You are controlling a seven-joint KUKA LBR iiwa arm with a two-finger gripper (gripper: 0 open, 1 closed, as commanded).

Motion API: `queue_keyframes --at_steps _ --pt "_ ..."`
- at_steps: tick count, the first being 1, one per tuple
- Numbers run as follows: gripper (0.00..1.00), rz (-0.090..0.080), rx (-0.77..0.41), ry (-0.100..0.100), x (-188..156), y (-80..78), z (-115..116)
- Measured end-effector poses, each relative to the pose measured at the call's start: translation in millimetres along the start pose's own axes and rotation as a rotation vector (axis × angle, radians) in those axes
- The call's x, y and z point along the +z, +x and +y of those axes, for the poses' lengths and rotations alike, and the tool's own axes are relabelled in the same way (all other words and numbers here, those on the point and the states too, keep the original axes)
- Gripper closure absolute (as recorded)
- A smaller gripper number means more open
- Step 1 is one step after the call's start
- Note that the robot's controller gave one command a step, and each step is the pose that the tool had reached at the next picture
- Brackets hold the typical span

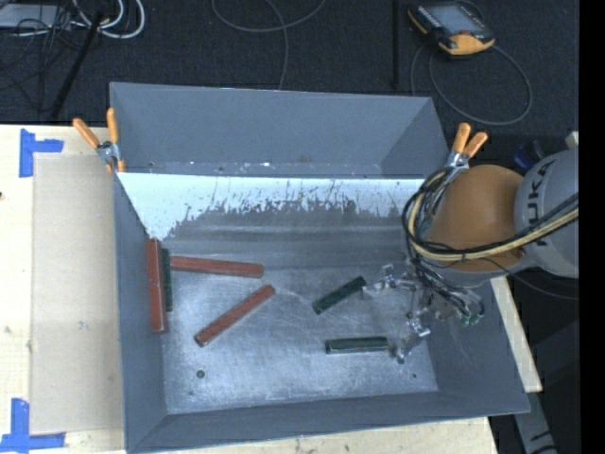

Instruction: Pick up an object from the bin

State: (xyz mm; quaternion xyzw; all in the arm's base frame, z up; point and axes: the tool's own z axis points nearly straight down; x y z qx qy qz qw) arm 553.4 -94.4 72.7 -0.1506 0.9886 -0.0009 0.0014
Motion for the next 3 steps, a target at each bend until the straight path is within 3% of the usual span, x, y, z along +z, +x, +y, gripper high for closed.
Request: queue_keyframes --at_steps 1,2,3 --pt "1.0 -0.014 -0.108 0.005 -2.4 39.5 39.4" --pt "1.0 -0.014 -0.11 0.005 -2.4 39.5 39.5" --pt "1.0 -0.001 -0.088 -0.001 -157.6 36.0 46.8"
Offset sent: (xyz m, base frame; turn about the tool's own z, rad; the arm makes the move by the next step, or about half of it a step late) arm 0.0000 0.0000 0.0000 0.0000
